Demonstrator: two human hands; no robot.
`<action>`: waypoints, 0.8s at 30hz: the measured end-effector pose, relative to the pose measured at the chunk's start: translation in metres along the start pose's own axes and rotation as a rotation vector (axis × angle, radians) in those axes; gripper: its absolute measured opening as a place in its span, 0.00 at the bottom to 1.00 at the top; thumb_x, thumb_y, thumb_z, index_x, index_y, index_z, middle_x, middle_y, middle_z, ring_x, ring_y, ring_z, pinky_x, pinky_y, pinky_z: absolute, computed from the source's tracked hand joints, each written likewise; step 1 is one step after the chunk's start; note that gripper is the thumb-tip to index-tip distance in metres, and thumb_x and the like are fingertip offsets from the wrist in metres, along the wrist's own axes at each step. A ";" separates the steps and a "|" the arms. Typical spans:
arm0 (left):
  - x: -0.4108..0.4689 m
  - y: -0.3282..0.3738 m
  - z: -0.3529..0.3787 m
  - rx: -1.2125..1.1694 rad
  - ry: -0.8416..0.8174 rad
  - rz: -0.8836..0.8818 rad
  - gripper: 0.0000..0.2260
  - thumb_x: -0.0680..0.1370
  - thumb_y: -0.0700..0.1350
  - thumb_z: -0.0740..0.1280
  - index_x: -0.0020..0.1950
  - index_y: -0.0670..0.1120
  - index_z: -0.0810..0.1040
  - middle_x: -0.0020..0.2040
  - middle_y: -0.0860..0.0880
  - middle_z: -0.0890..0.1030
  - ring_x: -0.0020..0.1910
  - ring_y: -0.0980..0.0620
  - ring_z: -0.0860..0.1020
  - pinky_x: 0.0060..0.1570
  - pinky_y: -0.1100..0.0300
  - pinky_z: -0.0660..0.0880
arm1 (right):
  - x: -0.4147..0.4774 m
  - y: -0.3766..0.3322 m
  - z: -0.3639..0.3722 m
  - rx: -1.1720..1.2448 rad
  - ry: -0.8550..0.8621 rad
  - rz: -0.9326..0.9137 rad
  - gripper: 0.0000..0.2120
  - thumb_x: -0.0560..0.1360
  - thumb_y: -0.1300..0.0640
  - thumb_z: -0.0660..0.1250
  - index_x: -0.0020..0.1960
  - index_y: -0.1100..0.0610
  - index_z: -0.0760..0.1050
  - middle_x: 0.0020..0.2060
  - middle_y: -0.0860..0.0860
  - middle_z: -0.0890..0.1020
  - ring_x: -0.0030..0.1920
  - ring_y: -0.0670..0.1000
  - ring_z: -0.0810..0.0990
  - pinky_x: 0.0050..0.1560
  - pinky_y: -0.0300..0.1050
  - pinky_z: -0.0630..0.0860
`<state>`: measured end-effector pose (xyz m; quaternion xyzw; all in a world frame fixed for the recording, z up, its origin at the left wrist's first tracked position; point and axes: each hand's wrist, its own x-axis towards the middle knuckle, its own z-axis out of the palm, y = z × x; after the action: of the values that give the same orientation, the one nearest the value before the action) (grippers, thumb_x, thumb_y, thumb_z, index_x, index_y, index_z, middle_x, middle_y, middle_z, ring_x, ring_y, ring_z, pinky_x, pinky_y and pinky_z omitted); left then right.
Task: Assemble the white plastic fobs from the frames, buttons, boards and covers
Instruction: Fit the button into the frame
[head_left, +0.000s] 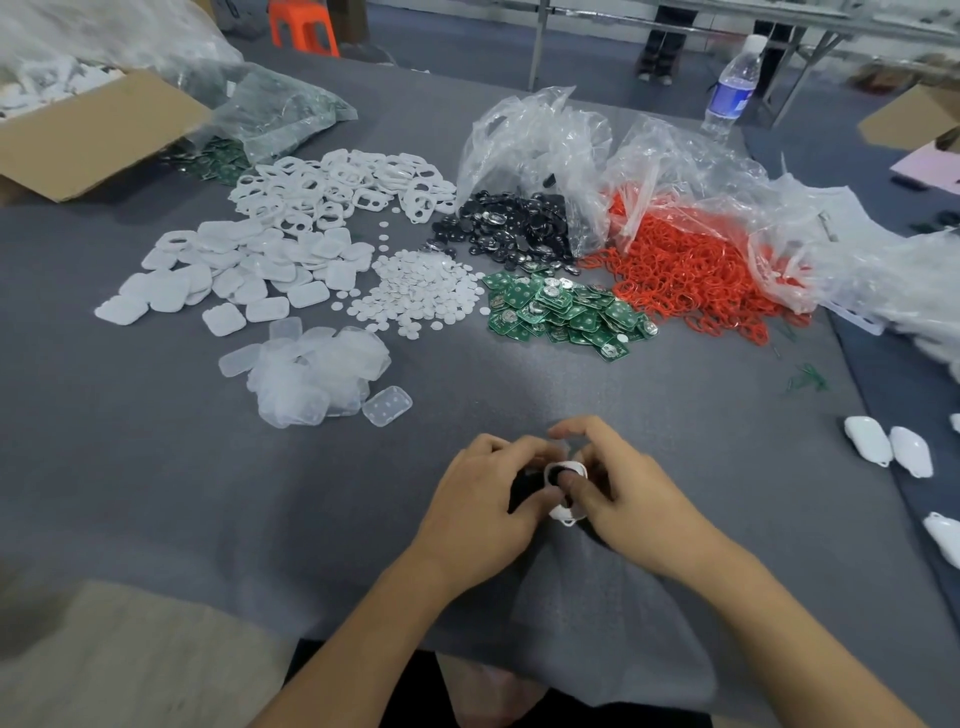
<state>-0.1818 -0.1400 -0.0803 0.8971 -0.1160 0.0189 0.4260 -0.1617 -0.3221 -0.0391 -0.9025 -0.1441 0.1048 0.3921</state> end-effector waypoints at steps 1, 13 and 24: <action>0.000 0.000 0.000 -0.002 0.003 -0.003 0.15 0.77 0.53 0.72 0.63 0.60 0.77 0.52 0.62 0.80 0.58 0.62 0.72 0.62 0.53 0.72 | 0.001 0.000 -0.002 0.050 -0.011 0.025 0.17 0.79 0.62 0.66 0.63 0.45 0.71 0.37 0.42 0.80 0.38 0.46 0.81 0.41 0.43 0.76; -0.002 0.001 -0.003 -0.115 -0.005 0.011 0.16 0.77 0.51 0.73 0.64 0.61 0.79 0.52 0.61 0.80 0.58 0.59 0.74 0.62 0.51 0.73 | 0.019 -0.007 -0.022 0.359 -0.204 0.253 0.14 0.75 0.67 0.72 0.58 0.57 0.76 0.33 0.49 0.82 0.28 0.43 0.74 0.29 0.32 0.68; -0.001 -0.002 0.003 -0.005 0.000 -0.006 0.28 0.67 0.61 0.76 0.66 0.66 0.74 0.51 0.63 0.76 0.58 0.62 0.71 0.61 0.59 0.72 | -0.005 0.003 0.009 0.209 0.200 0.082 0.14 0.75 0.65 0.73 0.50 0.46 0.80 0.39 0.46 0.85 0.39 0.50 0.82 0.44 0.44 0.79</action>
<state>-0.1830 -0.1409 -0.0836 0.8963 -0.1134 0.0175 0.4284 -0.1686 -0.3196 -0.0465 -0.8678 -0.0556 0.0448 0.4917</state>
